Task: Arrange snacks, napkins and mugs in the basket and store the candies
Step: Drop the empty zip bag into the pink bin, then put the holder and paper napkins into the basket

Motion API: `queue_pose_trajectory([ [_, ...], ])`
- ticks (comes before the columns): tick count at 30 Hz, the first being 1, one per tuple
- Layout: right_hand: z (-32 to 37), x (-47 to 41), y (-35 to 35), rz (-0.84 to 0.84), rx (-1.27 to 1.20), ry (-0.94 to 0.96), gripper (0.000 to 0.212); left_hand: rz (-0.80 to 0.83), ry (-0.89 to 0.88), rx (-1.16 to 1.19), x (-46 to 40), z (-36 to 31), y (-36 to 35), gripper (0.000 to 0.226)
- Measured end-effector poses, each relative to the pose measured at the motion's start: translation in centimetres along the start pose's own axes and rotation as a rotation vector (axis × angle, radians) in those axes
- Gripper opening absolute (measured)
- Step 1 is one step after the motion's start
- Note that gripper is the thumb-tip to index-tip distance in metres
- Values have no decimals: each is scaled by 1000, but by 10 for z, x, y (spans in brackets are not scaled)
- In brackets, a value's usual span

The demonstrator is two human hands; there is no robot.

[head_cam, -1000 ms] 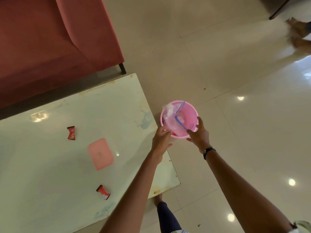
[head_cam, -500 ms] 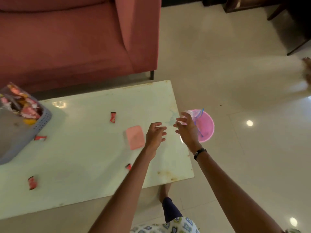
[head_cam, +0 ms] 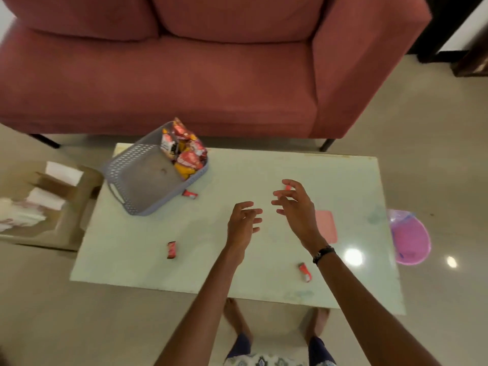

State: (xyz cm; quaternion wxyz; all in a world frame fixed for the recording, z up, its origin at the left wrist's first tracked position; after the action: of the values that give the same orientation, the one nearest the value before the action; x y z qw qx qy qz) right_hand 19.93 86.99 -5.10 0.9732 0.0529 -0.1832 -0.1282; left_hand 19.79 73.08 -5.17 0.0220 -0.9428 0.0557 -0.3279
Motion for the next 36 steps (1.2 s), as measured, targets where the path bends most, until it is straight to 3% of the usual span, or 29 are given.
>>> queue_pose_trajectory([
  [7, 13, -4, -108, 119, 53, 31, 27, -109, -56, 22, -4, -16, 117, 20],
  [20, 48, -29, -239, 322, 117, 74, 18, -258, -93, 132, -20, -32, 225, 21],
  [26, 40, -40, -305, 309, 132, 57, 21, -299, -66, 132, -44, -37, 293, 23],
  [36, 32, -61, -484, 273, 161, 24, 18, -332, -23, 97, -88, -45, 464, 20],
])
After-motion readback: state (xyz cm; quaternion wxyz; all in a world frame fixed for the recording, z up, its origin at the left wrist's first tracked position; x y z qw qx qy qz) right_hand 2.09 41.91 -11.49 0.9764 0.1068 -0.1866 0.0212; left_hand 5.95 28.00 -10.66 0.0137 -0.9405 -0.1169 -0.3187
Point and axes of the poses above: each hand's wrist, its own x-axis away from the middle knuckle, its own y-axis out of the back of the hand, z = x × y, the point moved 1 cm from there along -x, towards the middle knuckle, and after that the axes turned 4 degrees about z, right-handed, at the moved point
